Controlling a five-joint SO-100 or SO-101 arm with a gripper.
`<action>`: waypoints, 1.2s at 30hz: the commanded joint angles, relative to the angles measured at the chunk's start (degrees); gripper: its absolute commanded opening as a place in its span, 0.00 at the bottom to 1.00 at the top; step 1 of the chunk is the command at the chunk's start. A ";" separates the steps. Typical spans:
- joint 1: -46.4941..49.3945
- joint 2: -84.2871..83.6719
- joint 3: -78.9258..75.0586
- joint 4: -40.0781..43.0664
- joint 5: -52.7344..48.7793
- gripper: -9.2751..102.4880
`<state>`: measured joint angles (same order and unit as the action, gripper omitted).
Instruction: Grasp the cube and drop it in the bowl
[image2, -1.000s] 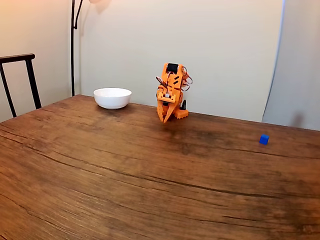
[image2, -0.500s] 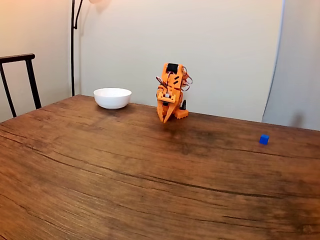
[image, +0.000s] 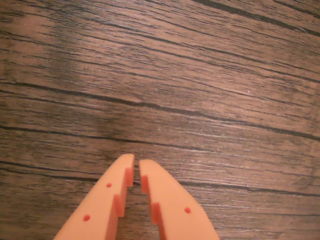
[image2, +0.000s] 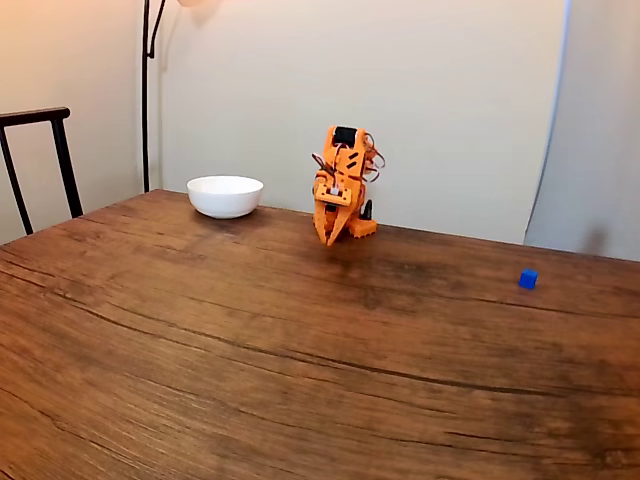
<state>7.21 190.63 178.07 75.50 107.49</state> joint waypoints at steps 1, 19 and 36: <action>0.09 -0.97 0.18 2.81 -0.18 0.08; 0.09 -0.97 0.18 2.81 -0.18 0.08; -8.35 -0.26 -5.10 0.79 -1.14 0.08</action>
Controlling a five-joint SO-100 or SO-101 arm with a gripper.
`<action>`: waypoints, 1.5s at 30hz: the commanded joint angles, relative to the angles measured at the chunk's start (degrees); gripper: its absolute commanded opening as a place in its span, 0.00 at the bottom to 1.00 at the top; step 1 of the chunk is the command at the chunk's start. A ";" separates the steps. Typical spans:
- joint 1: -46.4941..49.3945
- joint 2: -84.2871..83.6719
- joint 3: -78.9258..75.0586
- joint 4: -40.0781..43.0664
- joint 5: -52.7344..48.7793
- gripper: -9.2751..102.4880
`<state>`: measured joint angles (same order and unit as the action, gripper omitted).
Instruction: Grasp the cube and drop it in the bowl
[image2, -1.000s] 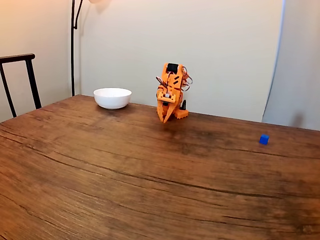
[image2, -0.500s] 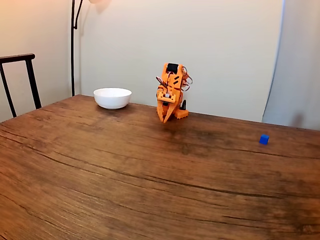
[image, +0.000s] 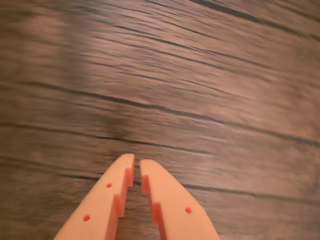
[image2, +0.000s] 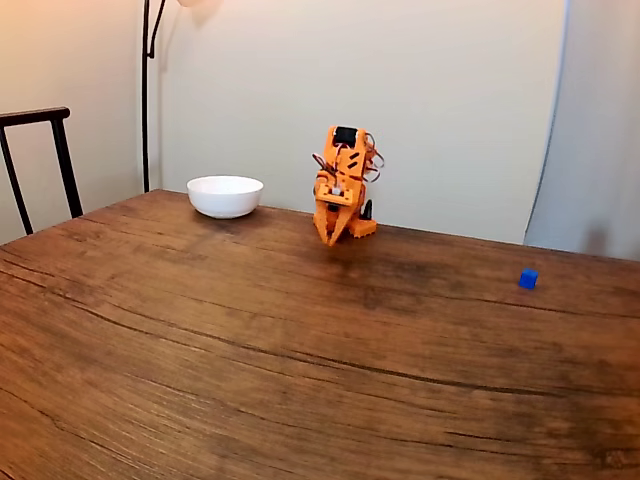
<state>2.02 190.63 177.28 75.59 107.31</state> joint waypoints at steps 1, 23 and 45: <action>-4.13 -0.26 -5.98 -0.70 -1.67 0.08; -32.52 -1.41 -34.80 -11.60 -9.23 0.08; -51.06 -38.32 -49.13 -35.33 -12.48 0.08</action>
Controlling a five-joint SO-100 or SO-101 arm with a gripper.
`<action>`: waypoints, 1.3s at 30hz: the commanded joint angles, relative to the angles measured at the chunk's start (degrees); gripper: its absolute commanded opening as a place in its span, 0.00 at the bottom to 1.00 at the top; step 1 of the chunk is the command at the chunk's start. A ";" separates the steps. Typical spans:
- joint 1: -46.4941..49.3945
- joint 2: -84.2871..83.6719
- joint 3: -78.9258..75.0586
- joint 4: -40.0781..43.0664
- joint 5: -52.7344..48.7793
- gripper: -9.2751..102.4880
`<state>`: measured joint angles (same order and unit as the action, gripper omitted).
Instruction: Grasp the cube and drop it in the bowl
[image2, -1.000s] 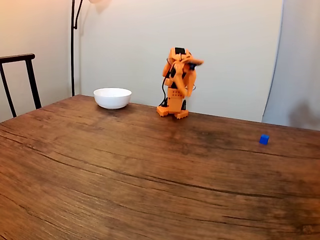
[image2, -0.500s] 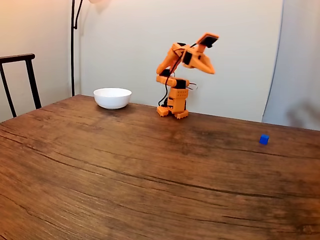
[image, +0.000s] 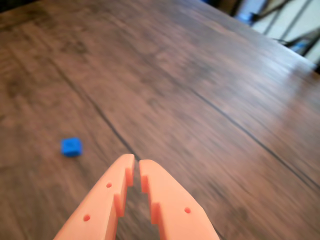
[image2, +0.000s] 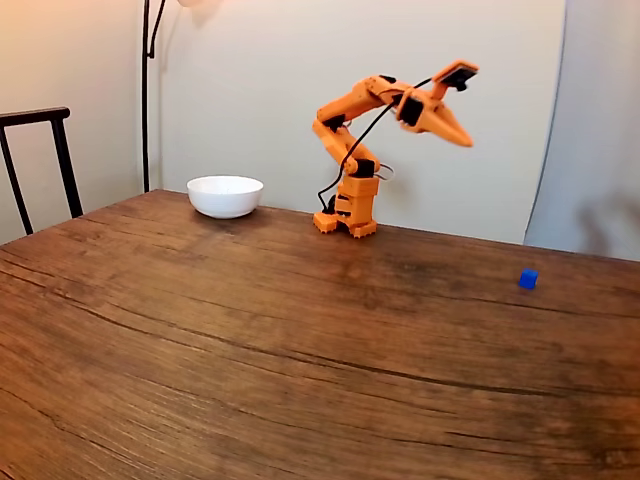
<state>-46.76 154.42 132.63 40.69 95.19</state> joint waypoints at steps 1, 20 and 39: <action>-4.13 -3.52 -5.27 -0.79 -0.35 0.08; -15.64 -34.19 -7.56 -18.54 -5.80 0.08; -15.56 -56.69 -7.56 -39.64 -6.15 0.15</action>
<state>-62.05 98.44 127.79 4.22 89.38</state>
